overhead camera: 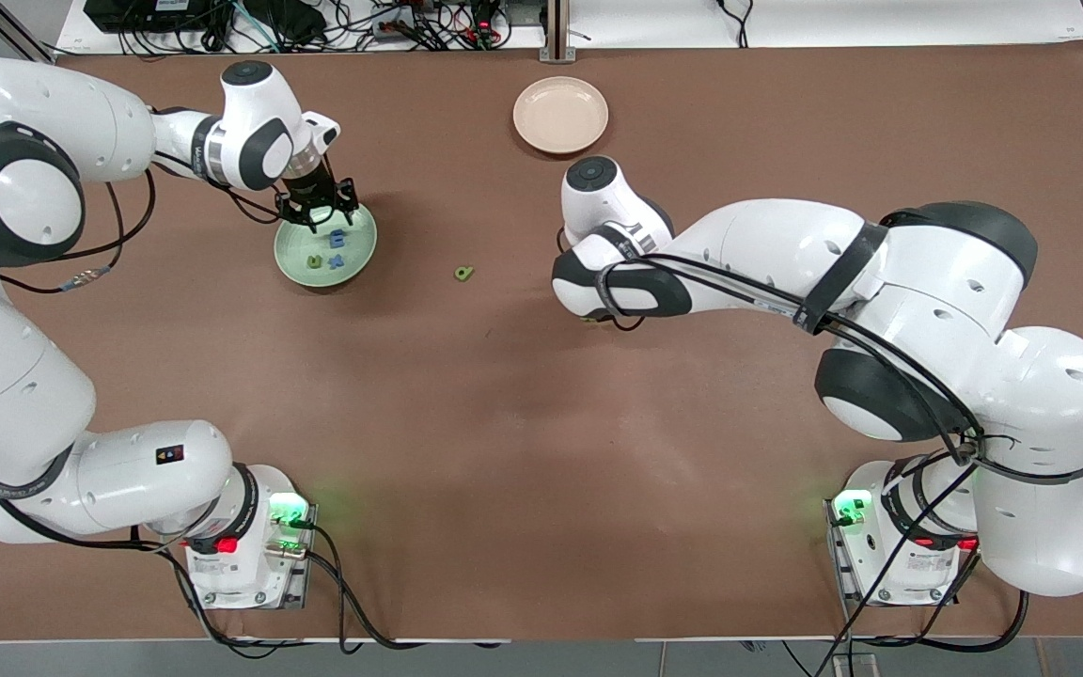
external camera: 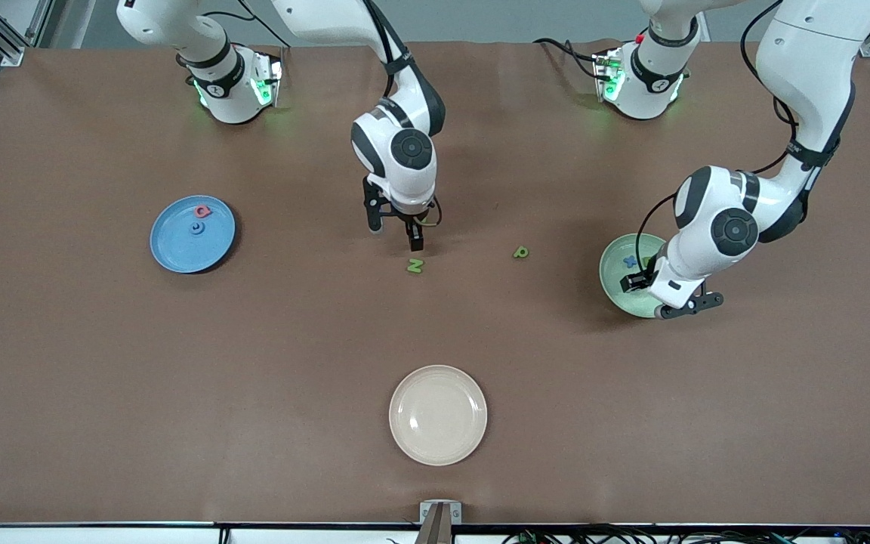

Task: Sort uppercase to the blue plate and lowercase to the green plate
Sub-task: 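Drop the E on the green plate while the right gripper reaches B, then grasp the B with the right gripper while the left gripper grasps a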

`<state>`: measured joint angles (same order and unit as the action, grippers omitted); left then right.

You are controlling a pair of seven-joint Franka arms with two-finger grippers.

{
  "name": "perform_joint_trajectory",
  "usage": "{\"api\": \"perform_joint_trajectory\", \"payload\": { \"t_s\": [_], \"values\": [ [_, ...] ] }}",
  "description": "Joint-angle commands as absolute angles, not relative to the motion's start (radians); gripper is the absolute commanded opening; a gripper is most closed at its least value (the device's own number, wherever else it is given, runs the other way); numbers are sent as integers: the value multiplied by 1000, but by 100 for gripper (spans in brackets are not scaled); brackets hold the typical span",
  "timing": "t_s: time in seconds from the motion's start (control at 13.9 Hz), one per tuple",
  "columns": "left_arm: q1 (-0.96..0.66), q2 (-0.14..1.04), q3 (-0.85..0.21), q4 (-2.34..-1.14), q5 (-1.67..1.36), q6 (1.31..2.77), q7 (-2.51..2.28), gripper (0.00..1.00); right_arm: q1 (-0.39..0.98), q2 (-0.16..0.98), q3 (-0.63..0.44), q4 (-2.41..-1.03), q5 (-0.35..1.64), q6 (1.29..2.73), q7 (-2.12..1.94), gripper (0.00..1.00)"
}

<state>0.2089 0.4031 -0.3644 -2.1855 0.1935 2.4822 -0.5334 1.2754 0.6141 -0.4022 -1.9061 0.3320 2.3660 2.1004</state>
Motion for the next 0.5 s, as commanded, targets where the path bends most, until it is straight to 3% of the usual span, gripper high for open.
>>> {"api": "perform_joint_trajectory", "payload": {
  "t_s": [0.0, 0.29, 0.43],
  "values": [
    [206, 370, -408, -2184, 210, 2473, -558, 81, 1299, 617, -408, -1899, 348, 2370, 2155, 94],
    [198, 377, -508, -2171, 210, 2467, -698, 85, 1310, 617, -408, -1910, 348, 2394, 2161, 87],
    [143, 387, -526, -2152, 207, 2467, -770, 87, 1308, 618, -407, -1911, 348, 2396, 2158, 74]
  ]
}}
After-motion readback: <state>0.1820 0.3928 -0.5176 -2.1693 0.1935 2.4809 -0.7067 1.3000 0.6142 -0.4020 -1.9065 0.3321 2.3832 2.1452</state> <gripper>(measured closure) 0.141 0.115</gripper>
